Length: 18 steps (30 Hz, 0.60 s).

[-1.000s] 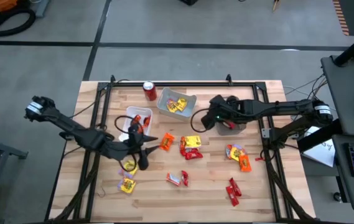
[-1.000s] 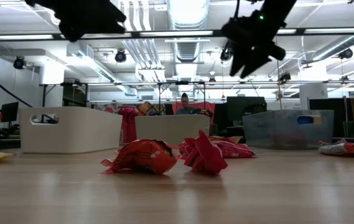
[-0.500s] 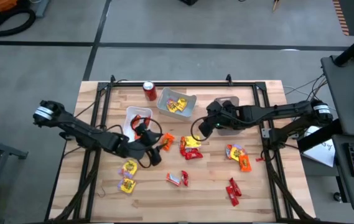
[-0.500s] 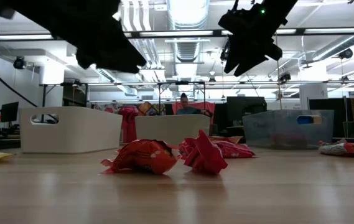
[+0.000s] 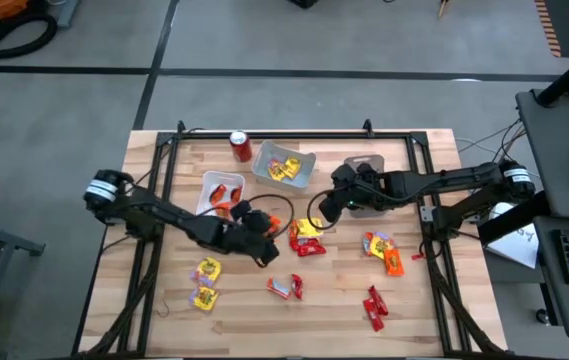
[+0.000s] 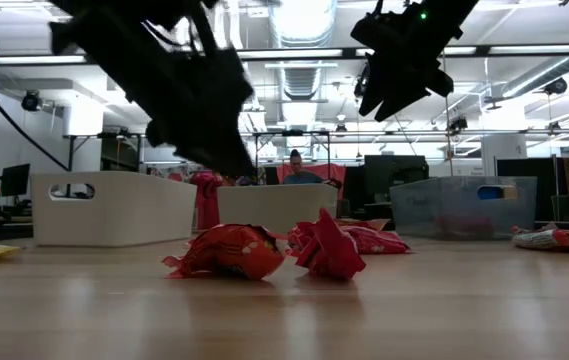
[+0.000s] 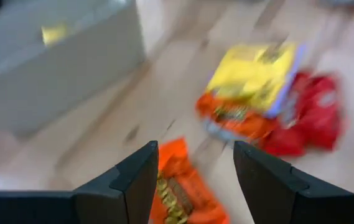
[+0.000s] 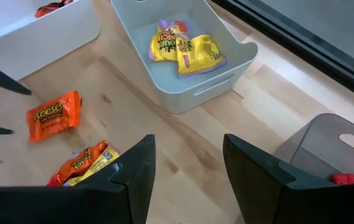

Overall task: Sort candy
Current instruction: Put the orange chocolate into the white bin

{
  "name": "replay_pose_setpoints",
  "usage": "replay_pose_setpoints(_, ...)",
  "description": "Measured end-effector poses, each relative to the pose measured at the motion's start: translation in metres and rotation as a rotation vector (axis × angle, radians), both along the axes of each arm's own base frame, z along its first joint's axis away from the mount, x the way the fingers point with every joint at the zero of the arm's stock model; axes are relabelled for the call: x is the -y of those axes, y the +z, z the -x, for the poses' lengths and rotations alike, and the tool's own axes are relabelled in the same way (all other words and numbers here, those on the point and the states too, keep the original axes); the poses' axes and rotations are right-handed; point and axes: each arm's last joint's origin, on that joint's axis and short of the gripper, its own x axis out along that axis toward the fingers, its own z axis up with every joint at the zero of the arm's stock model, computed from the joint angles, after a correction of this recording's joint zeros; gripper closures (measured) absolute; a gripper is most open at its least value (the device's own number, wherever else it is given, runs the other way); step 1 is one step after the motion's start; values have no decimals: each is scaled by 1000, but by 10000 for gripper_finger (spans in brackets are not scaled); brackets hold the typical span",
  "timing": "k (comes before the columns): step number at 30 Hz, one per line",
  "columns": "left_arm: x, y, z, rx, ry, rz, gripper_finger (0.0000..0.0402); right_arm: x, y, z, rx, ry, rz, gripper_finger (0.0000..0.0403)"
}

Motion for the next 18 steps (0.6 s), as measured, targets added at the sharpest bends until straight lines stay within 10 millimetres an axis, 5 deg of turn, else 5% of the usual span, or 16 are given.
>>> replay_pose_setpoints(5, -4, -13, -16, -163, 39, 10, 209, 0, 0, 0, -1, 1, 1, 225)
replay_pose_setpoints(18, -9, -31, -29, -248, 57, 36, 210, 0, 0, 0, 0, 6, 3, 225)
